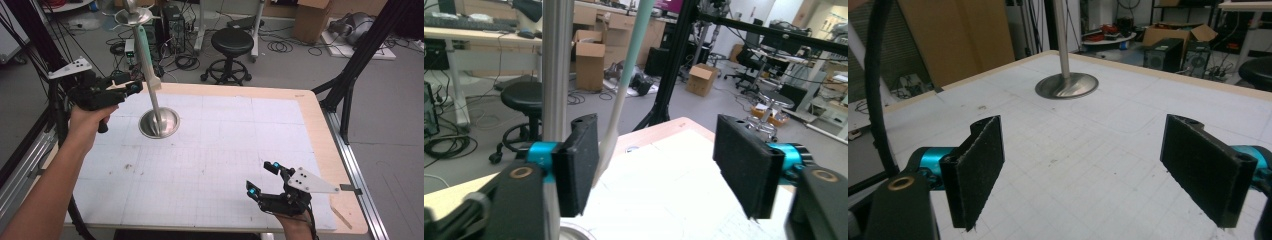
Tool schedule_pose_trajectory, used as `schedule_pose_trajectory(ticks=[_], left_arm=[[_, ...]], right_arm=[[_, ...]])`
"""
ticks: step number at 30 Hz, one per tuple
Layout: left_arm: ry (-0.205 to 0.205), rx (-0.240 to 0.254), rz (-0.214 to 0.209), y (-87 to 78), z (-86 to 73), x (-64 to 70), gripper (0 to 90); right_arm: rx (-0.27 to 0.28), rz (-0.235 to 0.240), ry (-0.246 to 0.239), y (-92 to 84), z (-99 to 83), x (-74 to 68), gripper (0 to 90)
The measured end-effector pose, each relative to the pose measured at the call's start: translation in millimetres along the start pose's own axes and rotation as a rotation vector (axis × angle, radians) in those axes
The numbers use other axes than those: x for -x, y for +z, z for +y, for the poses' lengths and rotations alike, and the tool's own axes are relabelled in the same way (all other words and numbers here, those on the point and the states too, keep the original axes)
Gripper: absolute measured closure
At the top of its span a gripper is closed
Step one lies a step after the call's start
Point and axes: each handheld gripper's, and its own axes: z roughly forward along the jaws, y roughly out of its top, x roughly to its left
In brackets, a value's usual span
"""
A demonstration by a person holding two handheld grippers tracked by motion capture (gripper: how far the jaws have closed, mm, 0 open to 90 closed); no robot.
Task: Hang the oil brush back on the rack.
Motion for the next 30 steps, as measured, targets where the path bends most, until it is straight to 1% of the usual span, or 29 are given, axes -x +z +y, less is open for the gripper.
schedule_pose_trajectory(ticks=[1,3,4,5,6,7,8,9,11,14,18,19,23,27,28,30], left_arm=[[0.013,0.008,-0.010,-4.5,-4.3,1.4,31.9],[0.013,0.010,-0.032,-9.8,-11.3,3.2,29.1],[0.014,0.006,-0.045,-12.7,-16.1,4.5,27.6],[0.025,0.000,-0.055,-15.2,-21.0,6.4,26.1],[0.037,-0.006,-0.055,-17.8,-26.3,8.6,21.9],[0.043,-0.005,-0.057,-21.3,-33.5,11.4,15.8],[0.044,0.004,-0.070,-24.2,-39.7,13.2,14.3],[0.042,0.011,-0.074,-26.5,-44.6,15.0,14.4],[0.054,0.016,-0.081,-32.7,-58.8,19.8,14.6],[0.065,0.019,-0.085,-39.6,-75.5,26.0,14.8],[0.100,0.010,-0.090,-48.2,-96.1,37.2,15.5],[0.116,0.006,-0.091,-49.8,-102.0,41.6,15.7],[0.135,-0.002,-0.109,-54.4,-118.8,53.1,16.3],[0.132,0.005,-0.116,-58.6,-136.0,60.5,16.6],[0.135,0.002,-0.119,-59.5,-140.0,61.1,16.8],[0.130,0.004,-0.119,-60.7,-146.9,61.2,17.1]], right_arm=[[0.000,-0.006,0.001,-0.4,-0.1,0.3,16.6],[0.003,-0.019,0.007,-1.6,-0.5,1.2,16.6],[0.003,-0.026,0.008,-2.1,-0.7,1.6,16.6],[-0.002,-0.037,0.006,-2.9,-1.1,1.9,16.6],[-0.006,-0.048,0.001,-3.4,-1.6,2.3,16.6],[-0.013,-0.058,-0.001,-4.0,-2.2,2.6,16.5],[-0.020,-0.067,-0.002,-4.7,-3.0,3.4,16.6],[-0.025,-0.075,-0.002,-5.4,-3.7,4.0,16.6],[-0.029,-0.087,0.001,-6.9,-4.8,5.2,16.5],[-0.026,-0.106,-0.001,-10.0,-6.0,7.1,16.5],[-0.023,-0.132,-0.001,-15.2,-8.9,9.3,16.5],[-0.025,-0.137,-0.001,-16.2,-9.7,9.7,16.5],[-0.034,-0.153,0.000,-19.1,-16.0,10.3,16.5],[-0.059,-0.162,0.001,-21.4,-21.8,10.3,16.5],[-0.059,-0.167,0.000,-22.0,-22.5,10.1,16.5],[-0.053,-0.170,0.005,-23.3,-23.0,9.7,16.5]])
